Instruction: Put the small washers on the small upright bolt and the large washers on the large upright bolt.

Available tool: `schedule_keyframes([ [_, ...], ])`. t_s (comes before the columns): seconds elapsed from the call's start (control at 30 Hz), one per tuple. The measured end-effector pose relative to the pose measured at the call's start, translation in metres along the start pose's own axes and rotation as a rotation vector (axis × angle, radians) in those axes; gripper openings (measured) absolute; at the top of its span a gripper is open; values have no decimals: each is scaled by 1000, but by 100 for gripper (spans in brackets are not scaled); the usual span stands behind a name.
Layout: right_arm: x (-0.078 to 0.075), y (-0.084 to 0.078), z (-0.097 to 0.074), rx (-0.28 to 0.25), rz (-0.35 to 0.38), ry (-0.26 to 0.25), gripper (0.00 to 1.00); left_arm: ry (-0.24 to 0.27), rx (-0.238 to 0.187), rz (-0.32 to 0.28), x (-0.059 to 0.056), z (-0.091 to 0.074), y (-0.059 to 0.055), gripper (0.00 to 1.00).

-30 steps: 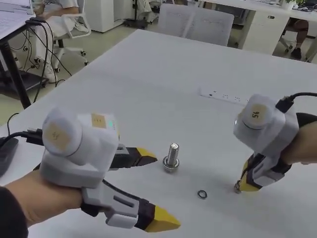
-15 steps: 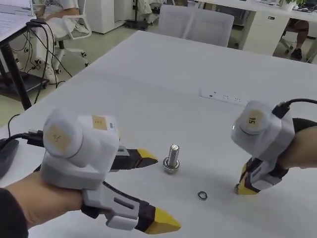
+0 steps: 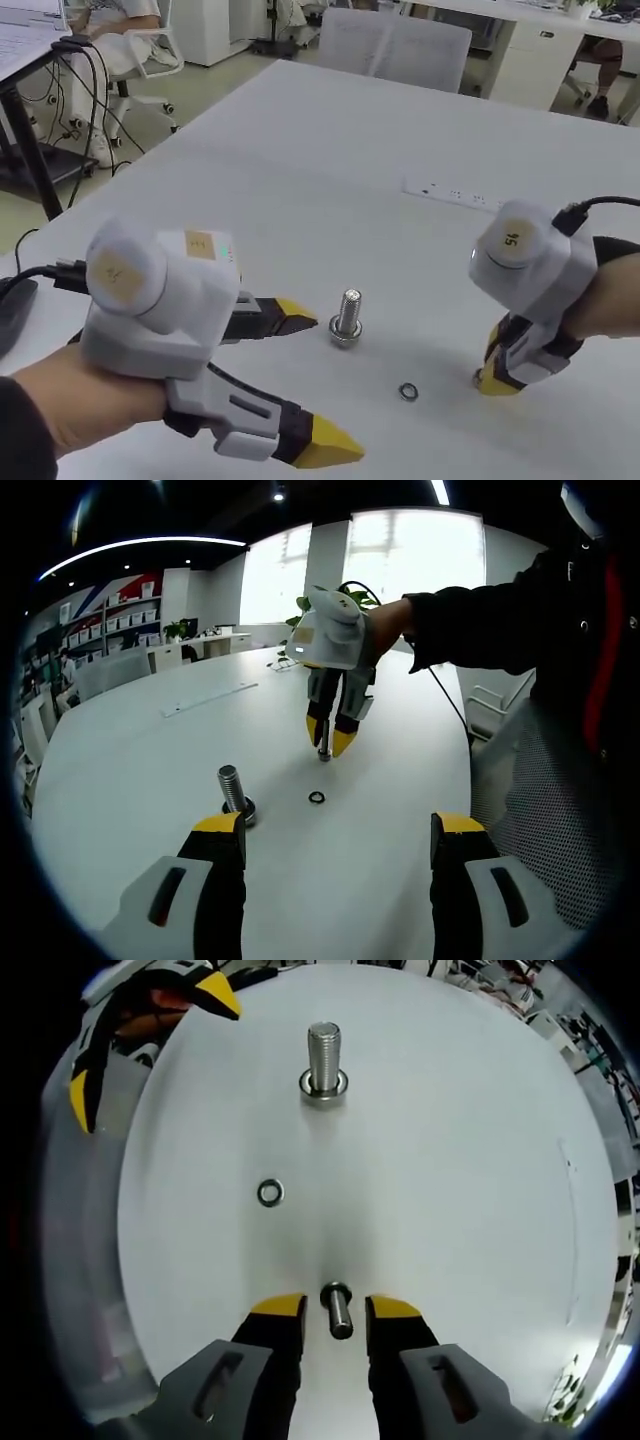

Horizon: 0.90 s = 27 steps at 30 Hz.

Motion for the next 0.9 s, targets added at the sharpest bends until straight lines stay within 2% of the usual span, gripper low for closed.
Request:
schedule_keyframes([
  [0.33,7,-5,-5,-30,37,2,41,0,0,3,-2,-1,0,75],
  [0.9,21,-34,-16,-35,107,-19,43,-4,-4,11,-3,0,1,75],
])
Point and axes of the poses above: the centre of the closed fingertips' face, and the gripper's own axes: z roughly forward along the fingers, x roughly to its left, y roughly out of its top, the point moved 9 cm from there along -z, roughly backward along the fingers, and after that the axes turned 9 degrees about -z, right-handed, at the moved point
